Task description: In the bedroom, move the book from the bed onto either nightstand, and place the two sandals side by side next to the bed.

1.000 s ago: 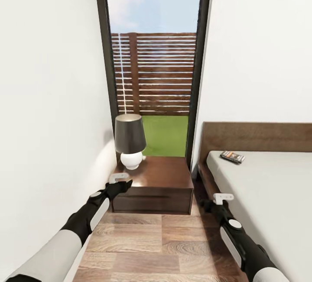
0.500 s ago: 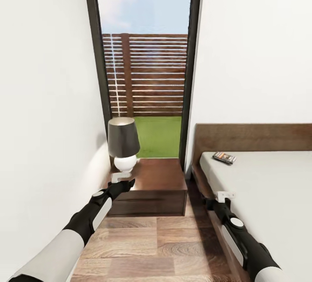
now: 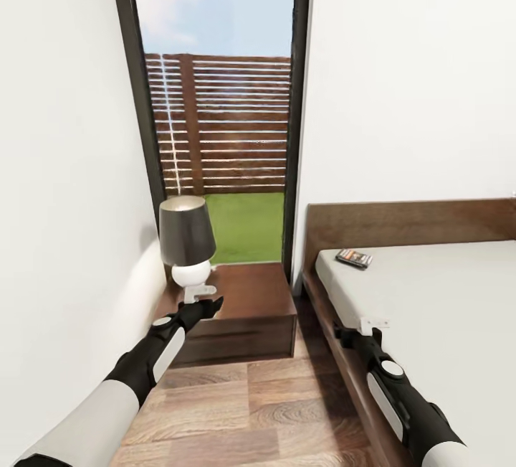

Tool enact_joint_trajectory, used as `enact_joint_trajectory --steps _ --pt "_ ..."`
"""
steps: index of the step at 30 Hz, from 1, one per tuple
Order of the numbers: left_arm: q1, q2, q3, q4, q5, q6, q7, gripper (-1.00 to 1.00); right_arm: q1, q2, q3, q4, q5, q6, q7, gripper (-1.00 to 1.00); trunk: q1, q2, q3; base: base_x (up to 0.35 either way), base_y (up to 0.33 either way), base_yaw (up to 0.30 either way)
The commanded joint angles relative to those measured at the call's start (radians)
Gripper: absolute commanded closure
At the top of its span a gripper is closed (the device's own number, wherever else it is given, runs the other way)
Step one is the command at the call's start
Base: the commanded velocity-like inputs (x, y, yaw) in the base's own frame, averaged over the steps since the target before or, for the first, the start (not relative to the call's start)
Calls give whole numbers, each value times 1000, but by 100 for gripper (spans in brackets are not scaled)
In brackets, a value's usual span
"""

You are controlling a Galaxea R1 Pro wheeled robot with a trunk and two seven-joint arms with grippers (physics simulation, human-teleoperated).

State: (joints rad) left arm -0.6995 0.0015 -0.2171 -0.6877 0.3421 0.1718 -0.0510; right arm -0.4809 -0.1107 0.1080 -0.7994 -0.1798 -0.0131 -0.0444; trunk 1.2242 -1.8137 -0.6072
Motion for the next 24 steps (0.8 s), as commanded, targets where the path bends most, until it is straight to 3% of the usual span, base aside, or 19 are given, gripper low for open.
enact_joint_trajectory --steps 1,24 --pt "0 1 0 -1 6 5 -1 -100 -1 -1 5 0 -10 -2 -5 -100 0 0 -1 204 119 -166" --pt "-1 3 1 2 6 5 0 -100 -1 -1 4 -1 -10 -2 -5 -100 0 0 -1 263 133 -162"
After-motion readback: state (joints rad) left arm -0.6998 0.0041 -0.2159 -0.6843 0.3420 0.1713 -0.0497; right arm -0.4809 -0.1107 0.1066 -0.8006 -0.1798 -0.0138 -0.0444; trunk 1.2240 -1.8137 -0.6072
